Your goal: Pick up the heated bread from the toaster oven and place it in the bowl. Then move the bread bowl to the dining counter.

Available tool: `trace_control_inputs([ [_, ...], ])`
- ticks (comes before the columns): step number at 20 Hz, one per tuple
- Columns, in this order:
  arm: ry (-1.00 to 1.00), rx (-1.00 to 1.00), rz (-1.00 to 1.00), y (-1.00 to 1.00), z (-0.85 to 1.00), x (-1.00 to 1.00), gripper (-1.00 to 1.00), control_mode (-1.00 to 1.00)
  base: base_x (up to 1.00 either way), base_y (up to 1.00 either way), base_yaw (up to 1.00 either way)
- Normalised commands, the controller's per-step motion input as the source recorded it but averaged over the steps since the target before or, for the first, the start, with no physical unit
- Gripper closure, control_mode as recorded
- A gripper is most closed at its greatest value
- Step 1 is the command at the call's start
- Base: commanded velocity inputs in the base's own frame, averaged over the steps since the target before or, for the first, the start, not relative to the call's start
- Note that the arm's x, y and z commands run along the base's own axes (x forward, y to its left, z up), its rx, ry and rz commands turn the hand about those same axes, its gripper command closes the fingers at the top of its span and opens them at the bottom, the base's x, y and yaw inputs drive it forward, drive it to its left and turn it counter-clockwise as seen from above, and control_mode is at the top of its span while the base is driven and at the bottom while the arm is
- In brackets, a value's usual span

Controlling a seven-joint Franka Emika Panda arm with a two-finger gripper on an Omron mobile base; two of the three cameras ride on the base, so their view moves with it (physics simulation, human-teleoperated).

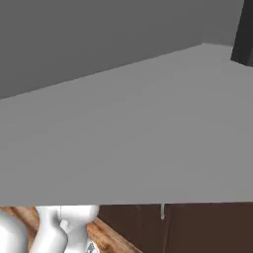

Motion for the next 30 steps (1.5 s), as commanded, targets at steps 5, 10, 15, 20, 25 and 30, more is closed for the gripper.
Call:
trace_control_inputs([
  [5,0.0,0.0,0.0,0.0,0.0,0.0,1.0,1.0,0.0,0.0,1.0],
  [10,0.0,0.0,0.0,0.0,0.0,0.0,1.0,1.0,0.0,0.01,1.0],
  [15,0.0,0.0,0.0,0.0,0.0,0.0,1.0,1.0,0.15,0.16,0.89],
  [20,0.0,0.0,0.0,0.0,0.0,0.0,1.0,1.0,0.4,0.3,0.79],
  [25,0.0,0.0,0.0,0.0,0.0,0.0,1.0,1.0,0.53,0.37,0.73],
  [30,0.0,0.0,0.0,0.0,0.0,0.0,1.0,1.0,0.82,0.45,0.61],
])
